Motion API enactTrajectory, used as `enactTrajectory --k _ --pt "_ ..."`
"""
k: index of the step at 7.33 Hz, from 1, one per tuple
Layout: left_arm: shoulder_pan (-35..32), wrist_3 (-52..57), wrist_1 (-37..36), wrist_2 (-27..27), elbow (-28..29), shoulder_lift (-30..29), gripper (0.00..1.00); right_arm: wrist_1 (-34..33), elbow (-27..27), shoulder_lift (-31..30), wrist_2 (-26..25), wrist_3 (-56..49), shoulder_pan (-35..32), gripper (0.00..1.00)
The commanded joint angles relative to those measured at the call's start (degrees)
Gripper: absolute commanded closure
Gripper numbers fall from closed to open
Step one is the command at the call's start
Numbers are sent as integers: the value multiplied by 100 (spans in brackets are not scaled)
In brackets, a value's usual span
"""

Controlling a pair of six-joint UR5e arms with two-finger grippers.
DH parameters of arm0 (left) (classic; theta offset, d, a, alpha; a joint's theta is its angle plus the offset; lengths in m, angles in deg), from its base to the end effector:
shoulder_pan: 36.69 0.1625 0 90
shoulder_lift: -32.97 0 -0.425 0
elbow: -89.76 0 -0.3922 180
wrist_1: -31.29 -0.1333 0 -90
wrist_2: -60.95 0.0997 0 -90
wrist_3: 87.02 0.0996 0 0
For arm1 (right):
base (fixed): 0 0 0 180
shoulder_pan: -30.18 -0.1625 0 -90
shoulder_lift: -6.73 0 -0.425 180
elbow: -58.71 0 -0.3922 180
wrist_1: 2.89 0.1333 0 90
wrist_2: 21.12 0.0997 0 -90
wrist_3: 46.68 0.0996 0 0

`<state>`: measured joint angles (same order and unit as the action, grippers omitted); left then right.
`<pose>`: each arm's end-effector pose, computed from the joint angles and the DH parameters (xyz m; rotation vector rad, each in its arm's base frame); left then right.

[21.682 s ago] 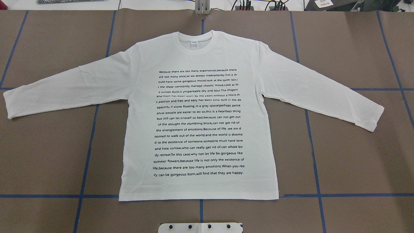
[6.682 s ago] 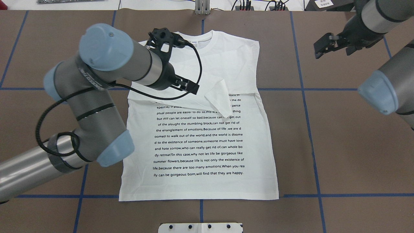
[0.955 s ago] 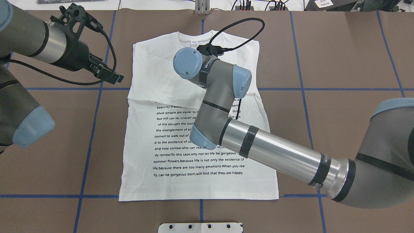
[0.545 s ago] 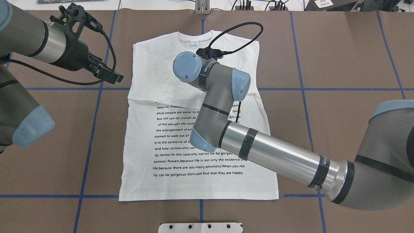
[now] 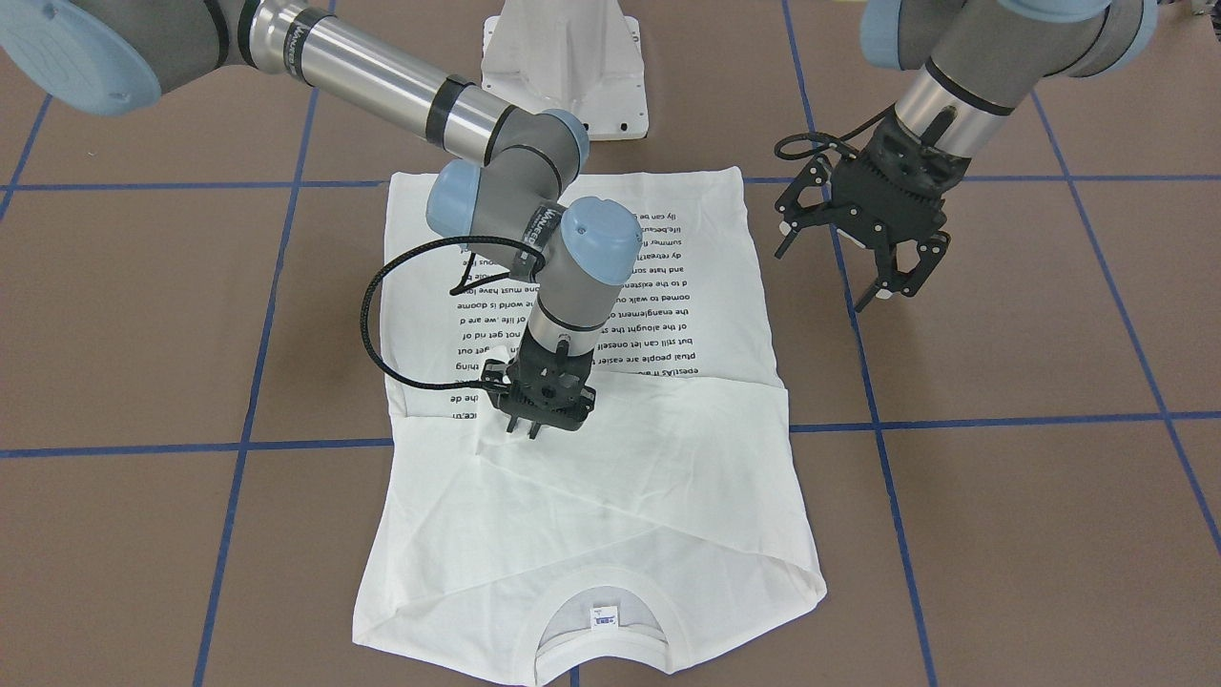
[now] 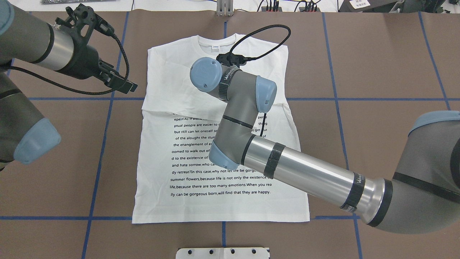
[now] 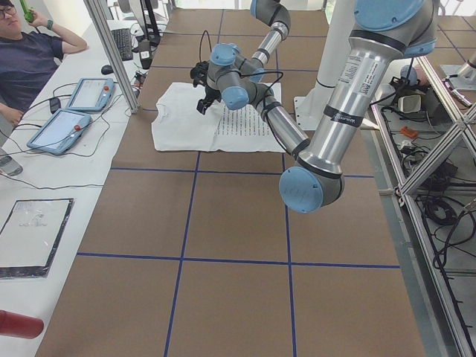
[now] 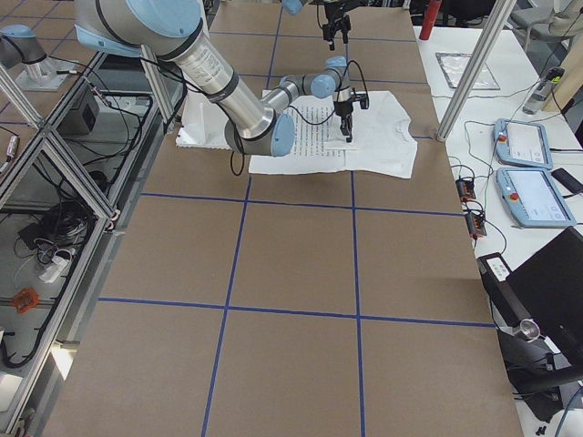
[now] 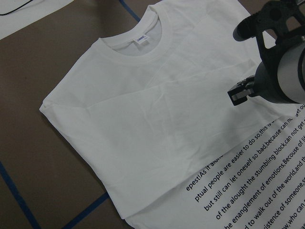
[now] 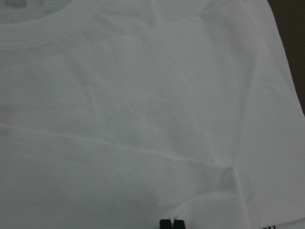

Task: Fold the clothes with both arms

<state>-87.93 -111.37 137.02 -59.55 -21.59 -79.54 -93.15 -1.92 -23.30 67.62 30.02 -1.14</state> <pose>0.2923 -0.4963 0.2408 0.6168 0.9504 0.5008 -0.6488 -0.5534 0.2111 0.2218 -0.4837 0.3129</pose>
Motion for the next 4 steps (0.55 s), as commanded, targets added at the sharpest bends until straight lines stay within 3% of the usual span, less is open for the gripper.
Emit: enactTrajectory --k 1,3,4 --pt "0 0 0 0 0 1 0 -131 -45 -20 29 -75 -84 100" --pt "0 -9 0 0 0 -8 0 -815 -561 -230 20 -443 -172 100" --pt "0 -9 0 0 0 1 0 -827 -833 -510 3 -514 -216 100"
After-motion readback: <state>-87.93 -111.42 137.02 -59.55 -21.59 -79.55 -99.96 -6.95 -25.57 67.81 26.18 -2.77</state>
